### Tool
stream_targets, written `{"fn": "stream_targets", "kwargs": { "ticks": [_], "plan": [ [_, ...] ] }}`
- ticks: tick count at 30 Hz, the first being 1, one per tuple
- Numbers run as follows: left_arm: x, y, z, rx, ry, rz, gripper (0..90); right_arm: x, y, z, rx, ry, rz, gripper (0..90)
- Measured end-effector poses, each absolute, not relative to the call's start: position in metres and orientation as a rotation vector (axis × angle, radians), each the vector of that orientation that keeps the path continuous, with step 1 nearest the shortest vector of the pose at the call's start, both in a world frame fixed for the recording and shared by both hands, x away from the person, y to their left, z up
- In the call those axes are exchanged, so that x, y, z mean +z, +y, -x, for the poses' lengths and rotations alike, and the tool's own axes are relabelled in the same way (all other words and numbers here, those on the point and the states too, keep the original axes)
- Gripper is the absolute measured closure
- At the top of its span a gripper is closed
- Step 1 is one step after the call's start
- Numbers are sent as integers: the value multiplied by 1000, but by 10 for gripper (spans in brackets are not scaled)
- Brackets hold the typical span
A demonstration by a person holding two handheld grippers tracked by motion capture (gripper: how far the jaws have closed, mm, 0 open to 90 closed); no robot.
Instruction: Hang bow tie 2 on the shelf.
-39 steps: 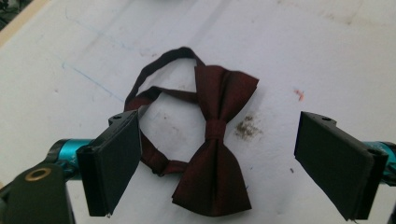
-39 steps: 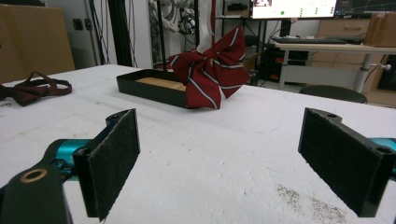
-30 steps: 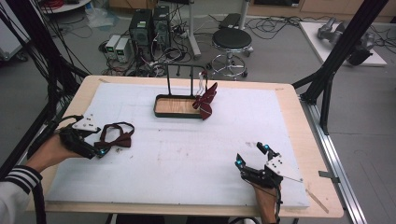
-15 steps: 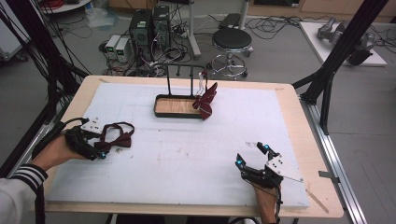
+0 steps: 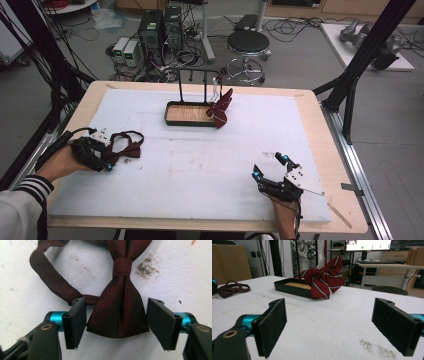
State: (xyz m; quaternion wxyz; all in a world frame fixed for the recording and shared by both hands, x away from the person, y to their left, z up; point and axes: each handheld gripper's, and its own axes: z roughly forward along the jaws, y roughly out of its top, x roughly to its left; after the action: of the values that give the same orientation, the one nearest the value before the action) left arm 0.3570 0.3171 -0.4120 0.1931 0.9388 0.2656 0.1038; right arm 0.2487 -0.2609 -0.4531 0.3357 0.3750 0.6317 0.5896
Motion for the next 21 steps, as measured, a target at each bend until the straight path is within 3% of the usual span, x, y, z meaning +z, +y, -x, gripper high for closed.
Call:
{"fn": "stream_targets", "kwargs": {
  "ticks": [6, 21],
  "plan": [
    [-413, 317, -358, 274, 766, -2641, 414, -453, -261, -248, 1540, 1647, -981, 119],
    [-412, 316, -358, 149, 784, -2645, 738, -453, -261, -248, 1543, 1640, -976, 119]
  ]
}}
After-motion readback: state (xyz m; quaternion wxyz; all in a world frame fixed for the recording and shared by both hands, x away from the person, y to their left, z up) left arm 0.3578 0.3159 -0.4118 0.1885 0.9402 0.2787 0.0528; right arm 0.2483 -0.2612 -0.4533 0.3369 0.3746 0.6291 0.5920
